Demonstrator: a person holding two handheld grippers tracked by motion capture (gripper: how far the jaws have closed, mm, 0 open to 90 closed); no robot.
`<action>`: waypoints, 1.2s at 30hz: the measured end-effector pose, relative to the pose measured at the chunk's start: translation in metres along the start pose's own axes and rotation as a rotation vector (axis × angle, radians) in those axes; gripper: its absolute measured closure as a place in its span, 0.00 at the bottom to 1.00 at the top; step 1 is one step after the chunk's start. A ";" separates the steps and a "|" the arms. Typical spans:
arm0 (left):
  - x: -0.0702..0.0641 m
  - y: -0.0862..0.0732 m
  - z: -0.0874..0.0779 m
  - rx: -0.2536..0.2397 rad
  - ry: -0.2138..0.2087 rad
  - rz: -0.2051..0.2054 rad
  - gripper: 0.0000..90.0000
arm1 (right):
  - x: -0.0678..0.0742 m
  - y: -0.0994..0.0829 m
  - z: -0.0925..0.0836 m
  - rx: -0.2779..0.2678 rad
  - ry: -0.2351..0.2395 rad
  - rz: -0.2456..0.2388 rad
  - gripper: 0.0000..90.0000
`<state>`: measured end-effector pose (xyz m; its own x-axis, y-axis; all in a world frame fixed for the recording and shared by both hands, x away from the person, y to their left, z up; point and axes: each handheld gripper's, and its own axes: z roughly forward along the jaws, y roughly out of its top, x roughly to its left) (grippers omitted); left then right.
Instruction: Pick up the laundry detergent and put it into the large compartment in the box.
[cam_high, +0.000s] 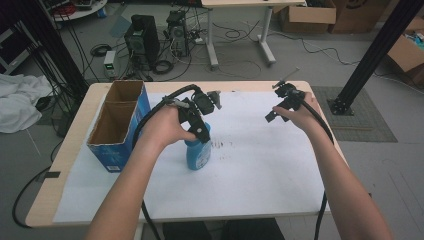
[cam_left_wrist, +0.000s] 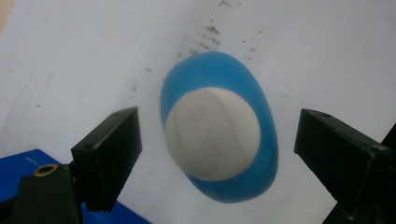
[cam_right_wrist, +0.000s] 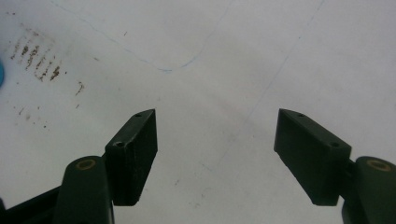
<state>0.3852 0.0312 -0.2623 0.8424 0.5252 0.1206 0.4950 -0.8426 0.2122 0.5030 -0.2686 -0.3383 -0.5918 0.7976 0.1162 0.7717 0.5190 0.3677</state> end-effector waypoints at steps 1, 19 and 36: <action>0.000 0.000 0.001 0.004 0.001 -0.002 0.17 | 0.000 0.000 0.000 0.001 -0.001 -0.001 0.34; 0.002 0.007 0.019 0.049 -0.004 -0.034 0.18 | -0.001 -0.002 0.002 0.008 -0.009 0.000 0.34; 0.001 0.011 0.028 0.076 0.000 -0.062 0.18 | -0.001 -0.002 0.004 0.011 -0.004 -0.001 0.34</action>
<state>0.3973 0.0193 -0.2866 0.8095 0.5768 0.1095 0.5610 -0.8150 0.1453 0.5036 -0.2691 -0.3429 -0.5917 0.7983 0.1119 0.7735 0.5231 0.3579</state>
